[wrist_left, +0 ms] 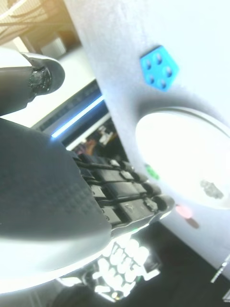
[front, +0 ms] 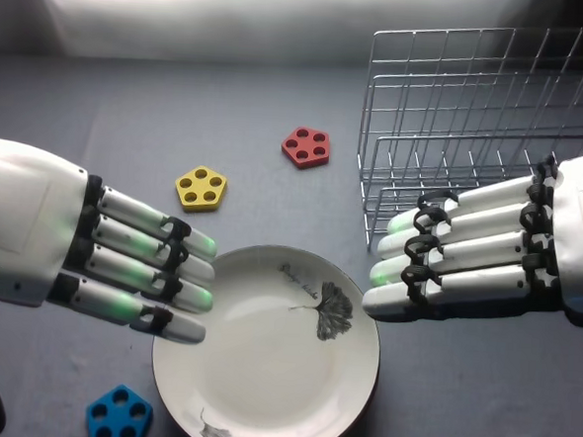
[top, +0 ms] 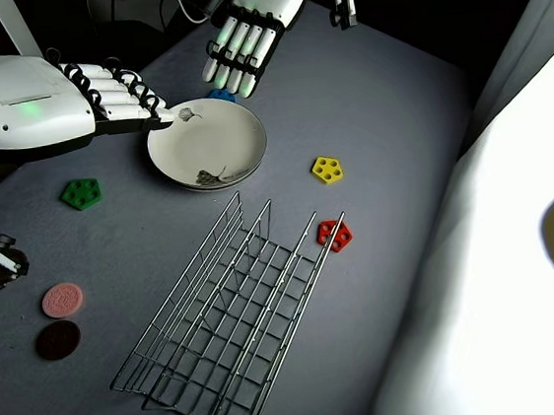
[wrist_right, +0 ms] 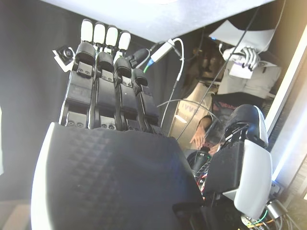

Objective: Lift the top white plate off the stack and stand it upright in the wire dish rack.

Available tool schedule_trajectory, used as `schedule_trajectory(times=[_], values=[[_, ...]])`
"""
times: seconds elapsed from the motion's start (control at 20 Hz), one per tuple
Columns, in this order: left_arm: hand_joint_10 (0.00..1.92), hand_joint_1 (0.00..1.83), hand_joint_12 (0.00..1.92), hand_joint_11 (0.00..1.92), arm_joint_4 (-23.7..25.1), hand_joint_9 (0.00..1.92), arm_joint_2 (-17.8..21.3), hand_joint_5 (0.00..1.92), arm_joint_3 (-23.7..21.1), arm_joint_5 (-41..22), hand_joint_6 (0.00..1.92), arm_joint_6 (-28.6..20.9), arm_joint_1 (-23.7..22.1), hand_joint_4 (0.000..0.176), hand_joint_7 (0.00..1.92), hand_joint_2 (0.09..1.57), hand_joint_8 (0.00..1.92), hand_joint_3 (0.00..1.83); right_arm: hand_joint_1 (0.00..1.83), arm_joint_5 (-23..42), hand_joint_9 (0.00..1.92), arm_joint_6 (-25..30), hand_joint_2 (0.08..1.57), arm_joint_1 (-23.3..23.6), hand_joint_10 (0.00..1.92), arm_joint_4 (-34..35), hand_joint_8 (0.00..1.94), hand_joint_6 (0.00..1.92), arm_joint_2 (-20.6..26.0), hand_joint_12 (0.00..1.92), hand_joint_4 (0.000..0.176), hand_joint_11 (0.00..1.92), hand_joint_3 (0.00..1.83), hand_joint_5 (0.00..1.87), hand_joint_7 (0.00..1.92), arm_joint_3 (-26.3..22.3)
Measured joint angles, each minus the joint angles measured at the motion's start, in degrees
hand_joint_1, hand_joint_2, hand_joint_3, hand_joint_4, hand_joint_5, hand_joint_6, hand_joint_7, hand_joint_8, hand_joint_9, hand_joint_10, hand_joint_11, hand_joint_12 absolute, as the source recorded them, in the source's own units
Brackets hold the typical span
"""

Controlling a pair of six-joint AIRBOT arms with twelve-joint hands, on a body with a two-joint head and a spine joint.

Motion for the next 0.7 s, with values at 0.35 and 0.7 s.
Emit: schedule_trajectory(times=[0.35, 0.7], values=[[0.01, 0.11, 0.04, 0.11, 2.8, 0.12, -1.9, 0.07, -0.2, 2.8, 0.01, 0.5, 0.2, 0.000, 0.12, 0.93, 0.01, 0.00, 0.14, 1.9, 0.14, -3.2, 0.90, 0.0, 0.00, 0.9, 0.00, 0.00, 0.0, 0.00, 0.000, 0.16, 0.00, 0.10, 0.12, 1.0], [0.00, 0.12, 0.04, 0.13, 3.6, 0.11, -3.7, 0.05, -0.1, 4.8, 0.00, 0.9, 0.2, 0.000, 0.10, 0.93, 0.00, 0.00, 0.14, 1.9, 0.14, -5.8, 0.91, 0.0, 0.00, 2.1, 0.00, 0.00, 0.0, 0.00, 0.000, 0.16, 0.00, 0.09, 0.13, 1.1]])
